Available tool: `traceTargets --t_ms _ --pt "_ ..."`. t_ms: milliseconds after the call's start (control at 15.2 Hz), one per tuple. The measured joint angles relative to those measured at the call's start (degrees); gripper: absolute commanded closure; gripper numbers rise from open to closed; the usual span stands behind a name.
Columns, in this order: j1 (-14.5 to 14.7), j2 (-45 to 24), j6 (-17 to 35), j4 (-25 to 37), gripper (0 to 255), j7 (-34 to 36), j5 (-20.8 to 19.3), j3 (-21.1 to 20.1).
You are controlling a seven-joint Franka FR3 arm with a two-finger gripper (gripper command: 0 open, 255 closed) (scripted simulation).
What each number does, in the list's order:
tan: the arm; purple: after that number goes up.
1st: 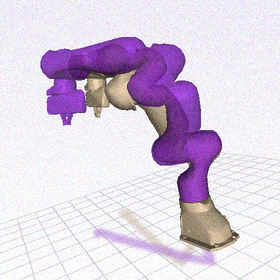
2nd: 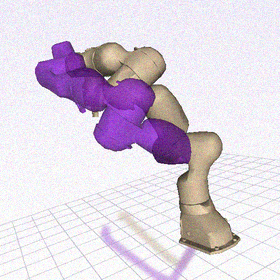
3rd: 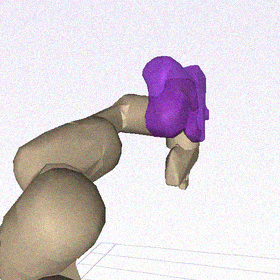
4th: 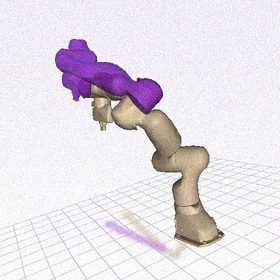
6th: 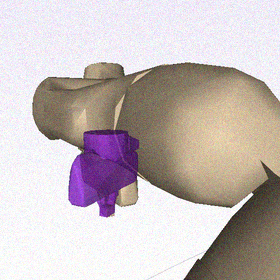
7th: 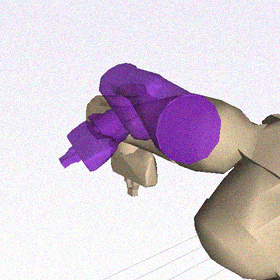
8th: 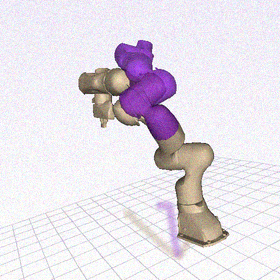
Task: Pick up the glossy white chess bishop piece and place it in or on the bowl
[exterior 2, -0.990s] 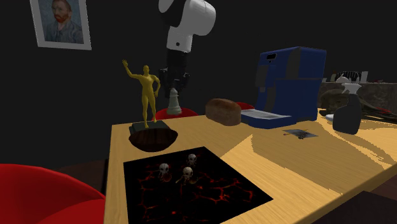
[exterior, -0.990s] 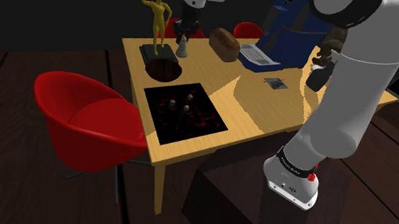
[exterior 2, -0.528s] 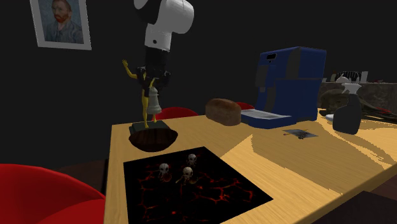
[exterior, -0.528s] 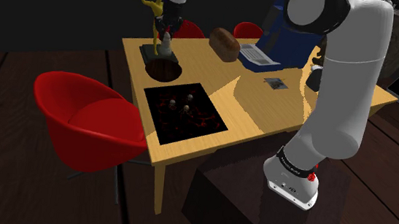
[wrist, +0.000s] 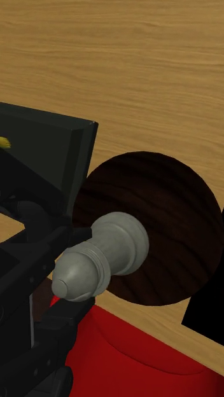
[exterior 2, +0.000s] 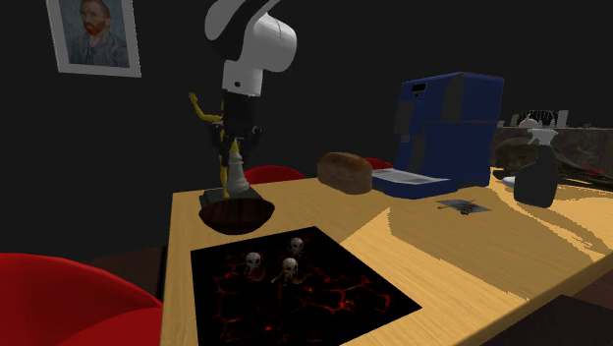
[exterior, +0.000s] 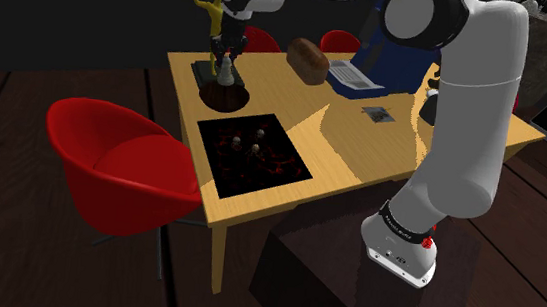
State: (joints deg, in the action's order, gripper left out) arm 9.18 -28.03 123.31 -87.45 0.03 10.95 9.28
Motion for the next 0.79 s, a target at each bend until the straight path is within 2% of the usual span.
traceTargets --t_ms 528,792 --pt "0.0 -2.2 5.2 -3.1 255 -0.7 0.8 -0.4" --pt "-0.1 -2.7 5.9 -3.3 255 -0.9 0.9 -0.5"
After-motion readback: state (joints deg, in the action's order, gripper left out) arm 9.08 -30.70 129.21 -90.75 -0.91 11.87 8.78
